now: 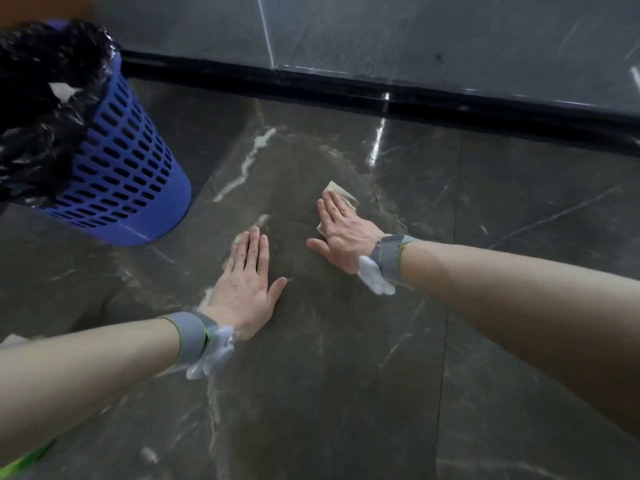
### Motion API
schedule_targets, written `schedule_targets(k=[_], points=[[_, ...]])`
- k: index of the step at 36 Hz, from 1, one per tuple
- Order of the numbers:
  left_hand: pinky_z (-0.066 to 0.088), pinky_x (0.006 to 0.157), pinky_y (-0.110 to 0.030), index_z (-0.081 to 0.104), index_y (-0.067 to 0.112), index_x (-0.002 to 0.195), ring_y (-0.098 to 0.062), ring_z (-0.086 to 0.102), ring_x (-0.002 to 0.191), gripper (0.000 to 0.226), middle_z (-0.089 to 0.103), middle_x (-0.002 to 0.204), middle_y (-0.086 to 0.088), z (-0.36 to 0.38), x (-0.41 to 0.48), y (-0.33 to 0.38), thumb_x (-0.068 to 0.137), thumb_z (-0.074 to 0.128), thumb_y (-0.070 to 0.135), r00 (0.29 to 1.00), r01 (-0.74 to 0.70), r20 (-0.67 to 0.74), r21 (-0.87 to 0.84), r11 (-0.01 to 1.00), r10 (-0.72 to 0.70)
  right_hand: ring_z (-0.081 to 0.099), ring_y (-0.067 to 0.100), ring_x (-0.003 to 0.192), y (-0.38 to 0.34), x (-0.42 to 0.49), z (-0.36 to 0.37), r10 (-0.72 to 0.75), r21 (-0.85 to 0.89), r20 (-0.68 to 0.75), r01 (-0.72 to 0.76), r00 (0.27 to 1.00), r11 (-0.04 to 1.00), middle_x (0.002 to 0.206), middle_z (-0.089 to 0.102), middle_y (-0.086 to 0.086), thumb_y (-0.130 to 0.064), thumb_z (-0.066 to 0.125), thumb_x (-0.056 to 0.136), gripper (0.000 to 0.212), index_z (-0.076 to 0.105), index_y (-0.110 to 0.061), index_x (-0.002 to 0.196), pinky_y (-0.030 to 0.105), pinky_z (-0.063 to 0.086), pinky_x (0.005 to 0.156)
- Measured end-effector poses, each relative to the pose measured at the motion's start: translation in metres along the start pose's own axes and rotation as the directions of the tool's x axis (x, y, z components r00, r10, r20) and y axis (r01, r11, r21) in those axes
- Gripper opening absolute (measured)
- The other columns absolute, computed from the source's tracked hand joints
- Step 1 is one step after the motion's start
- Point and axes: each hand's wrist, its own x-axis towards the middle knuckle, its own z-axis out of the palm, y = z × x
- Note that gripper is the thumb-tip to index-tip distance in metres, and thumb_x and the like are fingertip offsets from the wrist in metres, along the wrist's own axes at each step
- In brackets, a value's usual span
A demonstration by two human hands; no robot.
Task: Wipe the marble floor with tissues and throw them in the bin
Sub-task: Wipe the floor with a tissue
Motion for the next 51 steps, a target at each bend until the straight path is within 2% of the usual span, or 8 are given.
schedule_targets(k=[6, 12, 18, 21, 29, 35, 41, 51], points=[[-0.013, 0.129, -0.040, -0.015, -0.003, 0.160, -0.030, -0.025, 0.156, 0.084, -0.026, 0.167, -0.020, 0.010, 0.004, -0.003, 0.106, 0.016, 0.054, 0.995, -0.032, -0.092, -0.062, 0.998, 0.026, -0.014, 0.022, 0.158, -0.034, 0.047, 0.004, 0.022, 0.071, -0.071, -0.017, 0.997, 0.997, 0.170, -0.013, 0.012, -0.060, 0.023, 0.105, 0.085, -0.004, -0.003, 0.162, 0.038, -0.004, 0.129], [-0.006, 0.130, -0.040, -0.011, -0.003, 0.160, -0.030, -0.020, 0.158, 0.087, -0.020, 0.169, -0.020, 0.016, 0.002, -0.006, 0.098, -0.001, 0.057, 0.983, -0.073, -0.176, -0.109, 0.991, 0.053, -0.015, 0.020, 0.158, -0.059, 0.075, 0.007, -0.072, 0.124, -0.085, 0.082, 0.994, 0.989, 0.171, -0.012, 0.011, -0.053, 0.023, 0.108, 0.078, -0.004, -0.005, 0.163, 0.036, -0.007, 0.129], [0.001, 0.131, -0.042, -0.014, 0.006, 0.163, -0.023, -0.021, 0.158, 0.081, -0.023, 0.170, -0.013, 0.030, 0.005, -0.011, 0.104, 0.011, 0.055, 0.964, -0.132, -0.252, -0.184, 0.974, 0.083, -0.015, 0.025, 0.157, -0.082, 0.075, 0.025, 0.242, 0.301, -0.208, -0.173, 0.948, 0.938, 0.169, -0.016, 0.015, -0.052, 0.028, 0.106, 0.084, -0.012, -0.002, 0.161, 0.040, -0.005, 0.129], [0.001, 0.131, -0.041, -0.013, 0.008, 0.164, -0.023, -0.017, 0.159, 0.082, -0.021, 0.171, -0.011, 0.034, 0.007, -0.012, 0.103, 0.006, 0.061, 0.955, -0.163, -0.279, -0.208, 0.964, 0.101, -0.018, 0.027, 0.157, -0.089, 0.082, 0.028, 0.280, 0.280, -0.202, -0.218, 0.939, 0.935, 0.168, -0.018, 0.017, -0.059, 0.028, 0.104, 0.091, -0.012, 0.001, 0.160, 0.041, -0.006, 0.129], [0.008, 0.131, -0.045, 0.005, 0.007, 0.165, -0.028, -0.007, 0.161, 0.082, -0.005, 0.172, -0.017, 0.034, 0.005, -0.012, 0.102, 0.014, 0.058, 0.967, -0.141, -0.243, -0.232, 0.962, 0.083, -0.019, 0.025, 0.157, -0.095, 0.092, 0.033, 0.138, 0.211, -0.233, -0.088, 0.963, 0.973, 0.169, -0.018, 0.014, -0.070, 0.018, 0.100, 0.095, -0.011, -0.002, 0.161, 0.041, -0.006, 0.128], [0.009, 0.131, -0.046, 0.002, 0.009, 0.166, -0.024, -0.007, 0.161, 0.080, -0.003, 0.173, -0.014, 0.033, 0.008, -0.010, 0.103, 0.029, 0.051, 0.962, -0.150, -0.260, -0.268, 0.952, 0.078, -0.019, 0.022, 0.157, -0.079, 0.092, 0.032, -0.017, 0.110, -0.246, 0.045, 0.969, 0.993, 0.170, -0.017, 0.011, -0.063, 0.016, 0.104, 0.086, -0.010, -0.003, 0.161, 0.039, -0.005, 0.129], [0.008, 0.131, -0.046, -0.001, 0.003, 0.164, -0.023, -0.012, 0.160, 0.084, -0.009, 0.173, -0.012, 0.038, 0.008, -0.012, 0.102, 0.026, 0.052, 0.959, -0.133, -0.275, -0.242, 0.961, 0.064, -0.009, 0.020, 0.159, -0.041, 0.099, 0.018, -0.229, -0.103, -0.198, 0.212, 0.953, 0.972, 0.172, -0.006, 0.007, -0.061, 0.018, 0.105, 0.082, -0.004, -0.008, 0.163, 0.040, -0.002, 0.129], [0.005, 0.131, -0.046, -0.002, 0.001, 0.164, -0.022, -0.017, 0.159, 0.082, -0.016, 0.172, -0.012, 0.035, 0.007, -0.015, 0.103, 0.018, 0.053, 0.969, -0.112, -0.241, -0.203, 0.973, 0.061, -0.014, 0.019, 0.158, 0.045, 0.107, -0.020, -0.036, -0.033, -0.148, 0.032, 0.988, 0.999, 0.171, -0.015, 0.004, -0.069, 0.012, 0.100, 0.086, -0.013, -0.014, 0.162, 0.045, -0.007, 0.129]])
